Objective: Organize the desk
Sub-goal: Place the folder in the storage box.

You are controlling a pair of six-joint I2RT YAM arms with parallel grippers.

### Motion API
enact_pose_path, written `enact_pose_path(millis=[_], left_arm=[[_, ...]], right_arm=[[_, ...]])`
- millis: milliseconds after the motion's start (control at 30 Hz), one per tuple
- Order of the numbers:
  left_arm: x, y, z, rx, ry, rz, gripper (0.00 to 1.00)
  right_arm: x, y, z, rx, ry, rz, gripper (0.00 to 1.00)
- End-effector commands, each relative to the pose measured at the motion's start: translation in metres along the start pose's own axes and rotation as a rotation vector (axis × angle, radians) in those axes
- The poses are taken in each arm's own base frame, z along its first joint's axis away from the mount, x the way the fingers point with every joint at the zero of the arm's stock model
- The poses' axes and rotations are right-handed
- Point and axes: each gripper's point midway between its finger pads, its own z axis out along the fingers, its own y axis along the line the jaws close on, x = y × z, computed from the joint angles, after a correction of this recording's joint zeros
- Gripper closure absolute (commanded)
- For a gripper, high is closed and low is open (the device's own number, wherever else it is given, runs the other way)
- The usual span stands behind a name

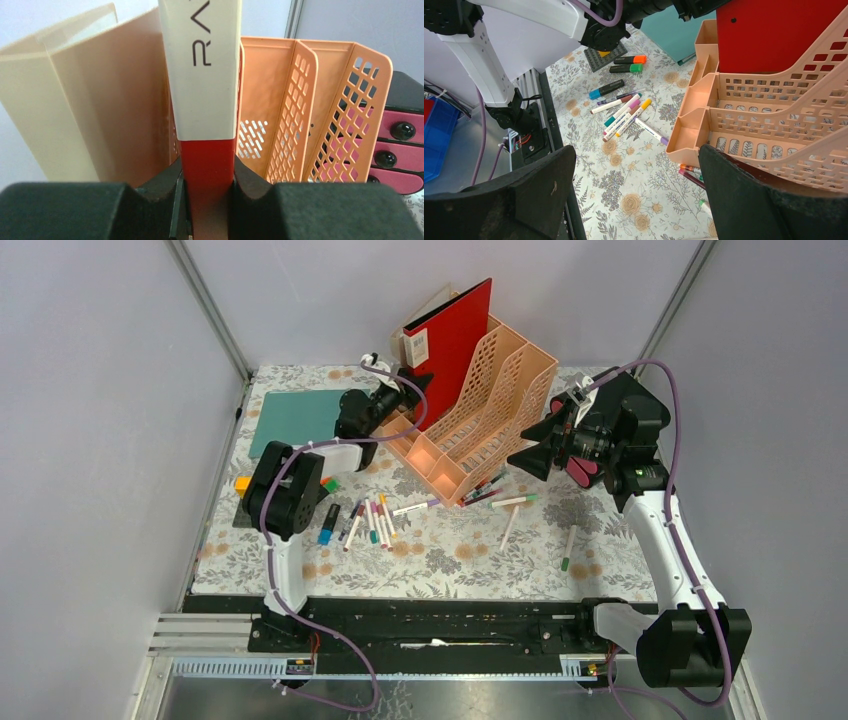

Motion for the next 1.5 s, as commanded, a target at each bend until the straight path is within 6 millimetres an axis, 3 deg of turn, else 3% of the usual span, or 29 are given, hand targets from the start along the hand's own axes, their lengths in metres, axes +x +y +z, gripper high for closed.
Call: enact_pose_path(millis=[0,100,167,433,633,667,733,800,1067,1267,1467], left_arm=[[-0.036,-0.004,0.010,0.027,-0.128,0.040,1.00],[-0.028,-0.003,0.007,0.020,-0.115,0.034,1.00],[-0.024,-0.002,0.004,0.012,-0.112,0.032,0.95],[-0.034,0.001,-0.009,-0.050,-0.118,0.004,0.48],[-0.051,0.000,-0.026,-0.119,-0.079,-0.034,0.24],[-0.061,-0.001,-0.030,-0.133,-0.082,-0.039,0.20],[-0.061,0.001,-0.039,-0.174,-0.053,-0.070,0.15],[-0.068,-0.002,-0.048,-0.197,-0.028,-0.094,0.03],[-0.058,-0.005,-0.088,-0.291,0.109,-0.180,0.01],[-0.051,0.009,-0.119,-0.441,0.191,-0.217,0.01],[-0.027,0.024,-0.152,-0.591,0.296,-0.230,0.01]], right_arm=[[-0.009,0.005,-0.003,-0.009,-0.018,-0.051,0.00],[-0.008,0.005,-0.003,-0.010,-0.017,-0.049,0.00],[-0.008,0.005,-0.003,-0.010,-0.017,-0.048,0.00],[-0.007,0.005,-0.003,-0.011,-0.016,-0.046,0.00],[-0.007,0.005,-0.003,-0.012,-0.016,-0.046,0.00],[-0.007,0.005,-0.003,-0.013,-0.016,-0.048,0.00],[-0.008,0.006,-0.003,-0.015,-0.017,-0.051,0.00],[-0.008,0.006,-0.003,-0.015,-0.017,-0.048,0.00],[-0.008,0.007,-0.003,-0.020,-0.020,-0.050,0.00],[-0.009,0.009,-0.003,-0.028,-0.023,-0.048,0.00],[-0.009,0.009,-0.003,-0.029,-0.023,-0.048,0.00]])
